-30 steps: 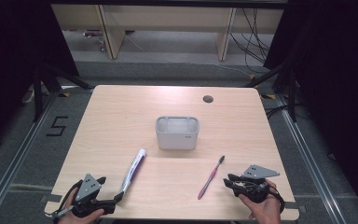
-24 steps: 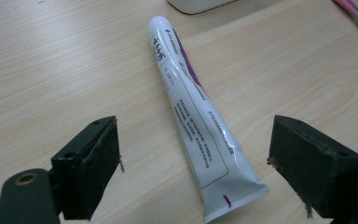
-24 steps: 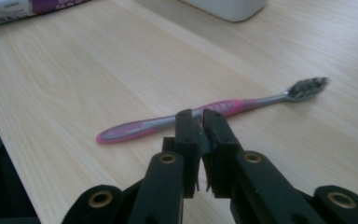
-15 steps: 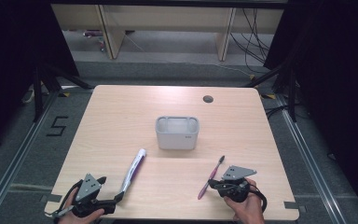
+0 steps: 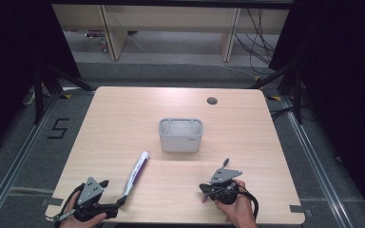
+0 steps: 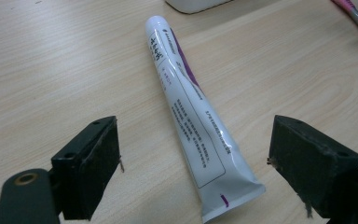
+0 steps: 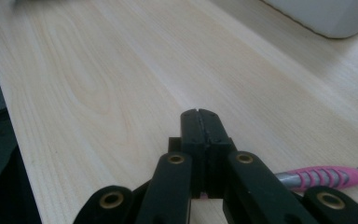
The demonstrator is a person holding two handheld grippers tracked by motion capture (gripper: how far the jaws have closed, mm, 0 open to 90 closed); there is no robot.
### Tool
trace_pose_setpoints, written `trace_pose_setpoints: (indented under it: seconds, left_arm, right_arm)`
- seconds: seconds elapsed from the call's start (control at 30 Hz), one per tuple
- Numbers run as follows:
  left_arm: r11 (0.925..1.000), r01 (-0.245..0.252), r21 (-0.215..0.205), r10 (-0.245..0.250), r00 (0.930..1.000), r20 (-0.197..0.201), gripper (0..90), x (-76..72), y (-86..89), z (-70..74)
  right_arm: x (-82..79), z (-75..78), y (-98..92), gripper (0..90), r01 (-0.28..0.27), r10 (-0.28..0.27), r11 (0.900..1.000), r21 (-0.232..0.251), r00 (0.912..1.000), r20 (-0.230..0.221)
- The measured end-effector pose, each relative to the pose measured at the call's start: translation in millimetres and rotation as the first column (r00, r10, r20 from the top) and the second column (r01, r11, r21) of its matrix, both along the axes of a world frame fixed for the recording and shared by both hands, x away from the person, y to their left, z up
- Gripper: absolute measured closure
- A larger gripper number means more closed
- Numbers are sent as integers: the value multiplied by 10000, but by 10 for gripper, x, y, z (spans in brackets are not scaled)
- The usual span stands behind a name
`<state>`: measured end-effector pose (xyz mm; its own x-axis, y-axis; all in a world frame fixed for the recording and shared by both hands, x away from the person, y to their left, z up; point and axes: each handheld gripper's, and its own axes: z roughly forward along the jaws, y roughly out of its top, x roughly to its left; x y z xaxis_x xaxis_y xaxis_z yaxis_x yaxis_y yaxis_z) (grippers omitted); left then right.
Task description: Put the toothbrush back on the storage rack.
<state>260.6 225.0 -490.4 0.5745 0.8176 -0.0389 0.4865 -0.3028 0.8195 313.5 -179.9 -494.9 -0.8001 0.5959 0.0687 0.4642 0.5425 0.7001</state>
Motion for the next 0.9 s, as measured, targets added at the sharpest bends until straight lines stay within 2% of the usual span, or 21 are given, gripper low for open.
trace_pose_setpoints:
  seconds: [0.37, 0.47, 0.53, 0.57, 0.6, 0.63, 0.77, 0.8, 0.87, 0.9]
  left_arm:
    - [10000, 17, 5, -17, 10000, 11, 159, -3, -8, -2]
    - [10000, 9, -15, -9, 10000, 25, 159, -4, -8, -4]
    - [10000, -20, -73, 21, 10000, 35, 159, -2, -11, -6]
    - [10000, -2, -32, 2, 10000, 23, 159, -3, -8, -5]
    - [10000, 9, -7, -9, 10000, 28, 159, -4, -7, -4]
    - [10000, 16, -8, -16, 10000, 30, 159, -5, -7, -3]
    - [10000, 22, -11, -22, 10000, 21, 159, -4, -6, -4]
    - [10000, 24, -13, -24, 10000, 22, 159, -5, -7, -3]
    - [10000, 4, -56, -4, 10000, 32, 159, -5, -9, -3]
    - [10000, -13, -77, 14, 10000, 41, 159, -4, -10, -4]
  right_arm:
    - [-19, -54, 47, 900, -283, 279, 9994, -182, 9994, -209]
    - [-36, -59, 39, 900, -516, 510, 9984, -246, 9983, -279]
    - [-41, -64, 39, 900, -528, 519, 9983, -262, 9981, -328]
    - [-51, -75, 31, 900, -474, 457, 9979, -431, 9982, -381]
    - [-59, -89, 36, 900, -415, 405, 9986, -317, 9986, -329]
    - [-64, -68, 20, 900, -501, 481, 9979, -418, 9977, -485]
    - [-77, -70, -21, 900, -587, 569, 9975, -383, 9972, -480]
    - [-104, -79, -62, 900, -396, 379, 9987, -309, 9978, -548]
    - [-106, -85, -78, 900, -432, 413, 9985, -335, 9976, -551]
    - [-123, -76, -137, 900, -337, 304, 9981, -508, 9974, -656]
